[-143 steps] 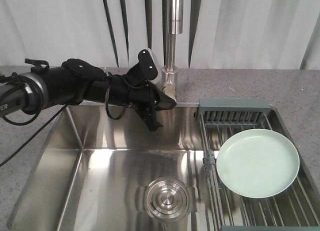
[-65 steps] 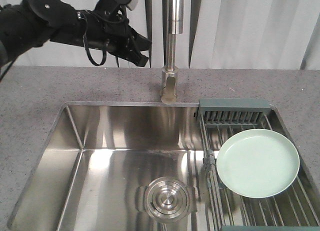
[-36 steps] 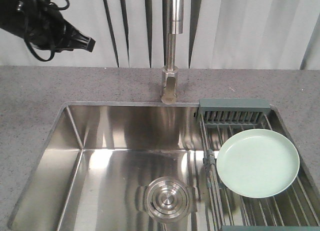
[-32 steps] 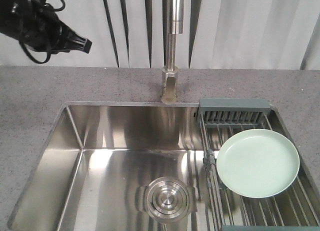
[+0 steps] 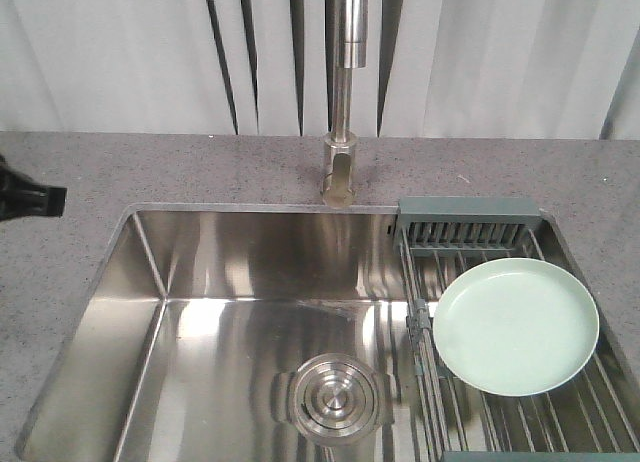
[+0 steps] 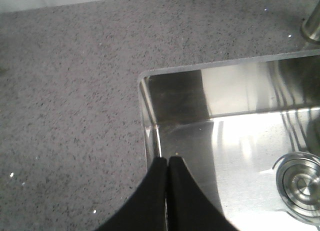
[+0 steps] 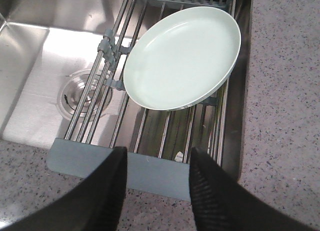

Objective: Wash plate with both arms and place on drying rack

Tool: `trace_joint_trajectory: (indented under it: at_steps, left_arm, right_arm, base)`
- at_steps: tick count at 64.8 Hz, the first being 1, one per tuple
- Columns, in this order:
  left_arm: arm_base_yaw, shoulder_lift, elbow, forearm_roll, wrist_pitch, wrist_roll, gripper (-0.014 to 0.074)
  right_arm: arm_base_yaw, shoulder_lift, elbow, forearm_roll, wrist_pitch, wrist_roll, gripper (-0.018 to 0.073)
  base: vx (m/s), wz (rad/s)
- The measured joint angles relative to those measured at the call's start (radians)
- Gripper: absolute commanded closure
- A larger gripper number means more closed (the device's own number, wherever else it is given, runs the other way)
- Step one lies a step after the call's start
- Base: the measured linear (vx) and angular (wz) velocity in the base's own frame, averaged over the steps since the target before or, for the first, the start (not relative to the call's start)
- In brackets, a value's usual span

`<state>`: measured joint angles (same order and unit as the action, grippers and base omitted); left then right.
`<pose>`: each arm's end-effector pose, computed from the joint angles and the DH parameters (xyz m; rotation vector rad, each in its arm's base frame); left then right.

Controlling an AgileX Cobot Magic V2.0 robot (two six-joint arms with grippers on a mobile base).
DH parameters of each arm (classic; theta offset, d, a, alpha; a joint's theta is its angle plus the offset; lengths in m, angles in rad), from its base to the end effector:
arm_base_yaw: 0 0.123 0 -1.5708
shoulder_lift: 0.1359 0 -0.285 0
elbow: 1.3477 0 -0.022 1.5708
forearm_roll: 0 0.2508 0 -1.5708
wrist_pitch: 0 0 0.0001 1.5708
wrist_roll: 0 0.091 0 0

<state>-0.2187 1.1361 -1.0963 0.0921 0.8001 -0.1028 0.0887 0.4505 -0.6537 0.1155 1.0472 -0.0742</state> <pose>0.2277 -0.0444 0.3672 0.1755 2.3133 -0.0534 0.0615 0.0146 0.3116 -0.1722 2.3186 0.1526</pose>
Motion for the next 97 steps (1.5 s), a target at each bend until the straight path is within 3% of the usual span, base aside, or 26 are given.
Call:
trace_joint_trajectory:
  at_steps: [31,42,58,97]
  left_arm:
    - [0.019,-0.343,0.33,-0.003,-0.005,-0.039,0.0603]
    - [0.019,-0.457,0.399,-0.053,0.003,0.008,0.0603]
    - [0.019,-0.563,0.469,-0.1,0.004,0.091,0.0603]
    - [0.019,-0.578,0.479,-0.1,0.045,0.095,0.0603]
  right_arm:
    - [0.0,0.0,0.0,0.0,0.0,0.0,0.0268]
    - [0.0,0.0,0.0,0.0,0.0,0.0,0.0268]
    - [0.0,0.0,0.0,0.0,0.0,0.0,0.0268]
    - [0.0,0.0,0.0,0.0,0.0,0.0,0.0268]
  base:
    - [0.0,0.0]
    - [0.0,0.0]
    - [0.0,0.0]
    - [0.0,0.0]
